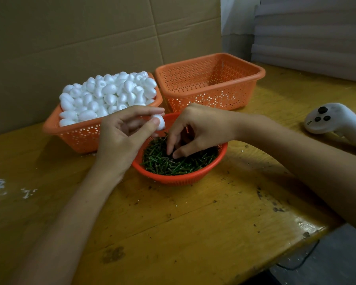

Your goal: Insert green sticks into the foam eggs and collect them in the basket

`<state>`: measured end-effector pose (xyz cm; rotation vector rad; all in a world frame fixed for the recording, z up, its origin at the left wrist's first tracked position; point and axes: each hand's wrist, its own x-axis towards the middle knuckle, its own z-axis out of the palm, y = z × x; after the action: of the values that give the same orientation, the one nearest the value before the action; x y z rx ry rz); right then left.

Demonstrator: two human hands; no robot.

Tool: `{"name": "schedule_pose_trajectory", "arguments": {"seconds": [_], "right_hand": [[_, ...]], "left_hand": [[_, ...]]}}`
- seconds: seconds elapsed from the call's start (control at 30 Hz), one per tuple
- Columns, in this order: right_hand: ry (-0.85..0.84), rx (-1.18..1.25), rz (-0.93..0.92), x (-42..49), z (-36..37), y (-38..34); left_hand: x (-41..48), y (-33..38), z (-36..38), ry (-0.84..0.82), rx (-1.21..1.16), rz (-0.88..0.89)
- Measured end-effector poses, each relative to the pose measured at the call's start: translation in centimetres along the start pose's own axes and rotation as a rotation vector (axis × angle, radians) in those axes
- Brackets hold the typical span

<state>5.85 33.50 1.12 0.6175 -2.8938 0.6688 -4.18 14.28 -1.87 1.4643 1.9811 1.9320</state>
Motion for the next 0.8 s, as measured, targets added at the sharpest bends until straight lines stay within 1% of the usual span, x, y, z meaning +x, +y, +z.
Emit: {"name": "schedule_pose_trajectory", "arguments": {"seconds": [0.1,0.2,0.3,0.47,0.63,0.8], "right_hand": [[0.013,-0.006,0.01,-0.03,-0.2,-0.17],[0.043,0.019,0.06,-0.14,-0.28,-0.36],[0.036,0.028,0.079,-0.3,-0.35,-0.58],[0.059,0.021,0.067,-0.25,-0.37,-0.59],[0.106,-0.027,0.043,0.01,-0.2,0.04],[0.099,-0.089,0.031,0.12,-0.15,0.18]], "left_hand": [[-0.08,0.1,0.06,0.002,-0.002,-0.014],[-0.03,0.3,0.03,0.001,-0.014,0.011],[0.02,0.19,-0.01,0.007,-0.001,0.026],[0.0,-0.26,-0.25,0.011,-0.007,-0.015],[0.2,-0.28,-0.22,0.024,-0.026,-0.003],[0.21,-0.28,-0.12,0.027,-0.047,-0.003]]}}
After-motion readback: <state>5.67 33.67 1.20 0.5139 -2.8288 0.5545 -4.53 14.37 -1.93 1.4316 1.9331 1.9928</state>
